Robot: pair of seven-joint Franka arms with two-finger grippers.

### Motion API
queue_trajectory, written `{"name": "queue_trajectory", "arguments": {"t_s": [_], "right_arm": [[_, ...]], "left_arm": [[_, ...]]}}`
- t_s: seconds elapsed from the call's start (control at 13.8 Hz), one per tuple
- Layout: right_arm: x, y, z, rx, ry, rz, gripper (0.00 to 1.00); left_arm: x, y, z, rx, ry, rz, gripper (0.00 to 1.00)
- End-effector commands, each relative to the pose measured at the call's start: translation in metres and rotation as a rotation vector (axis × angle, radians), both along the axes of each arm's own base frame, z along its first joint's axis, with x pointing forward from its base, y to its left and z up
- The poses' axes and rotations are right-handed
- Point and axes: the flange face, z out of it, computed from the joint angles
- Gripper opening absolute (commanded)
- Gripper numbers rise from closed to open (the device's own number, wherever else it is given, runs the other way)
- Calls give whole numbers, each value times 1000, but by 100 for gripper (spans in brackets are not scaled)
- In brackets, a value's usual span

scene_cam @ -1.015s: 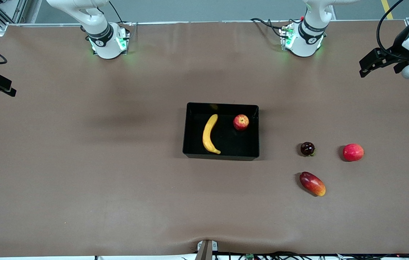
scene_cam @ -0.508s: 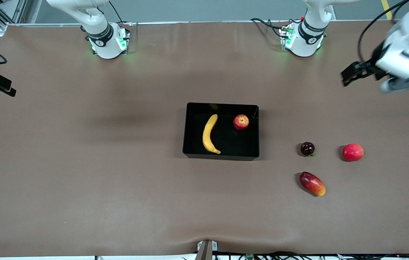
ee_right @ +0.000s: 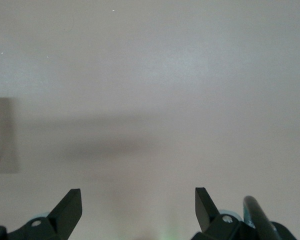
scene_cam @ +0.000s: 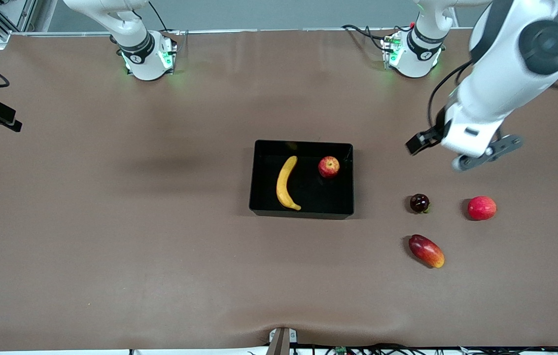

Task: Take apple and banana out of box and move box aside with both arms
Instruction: 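Reach the left gripper toward the red apple in the black tray, then lower the left gripper and grasp the red apple in the tray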

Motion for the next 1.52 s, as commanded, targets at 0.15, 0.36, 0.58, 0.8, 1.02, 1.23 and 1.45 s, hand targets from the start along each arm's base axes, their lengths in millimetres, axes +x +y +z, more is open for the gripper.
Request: {"name": "queue_trajectory", "arguments": {"t_s": [0.15,0.36,0.58,0.8,1.02,1.23,1.45], "right_arm": [[0,-2,4,-19,1,-8,100],[0,-3,3,-20,3,-10,100],[0,-4,3,-20,3,-13,100],[-1,-8,3,-20,3,-19,100],[0,-8,3,-20,3,-19,100],[0,-5,4,-13,-1,-14,100],[1,1,13,-18,-22,-7,100]], "left_arm": [[5,-79,-66,45,-19,128,100],[-3,-127,-119,118,-26,134,100],[-14,-168,-172,129,-16,157,100],[-32,-205,-226,183,-44,185,100],[-45,-211,-261,243,-35,168,100],[-49,-210,-281,260,-8,161,100],[-55,-208,-301,279,19,151,100]]}}
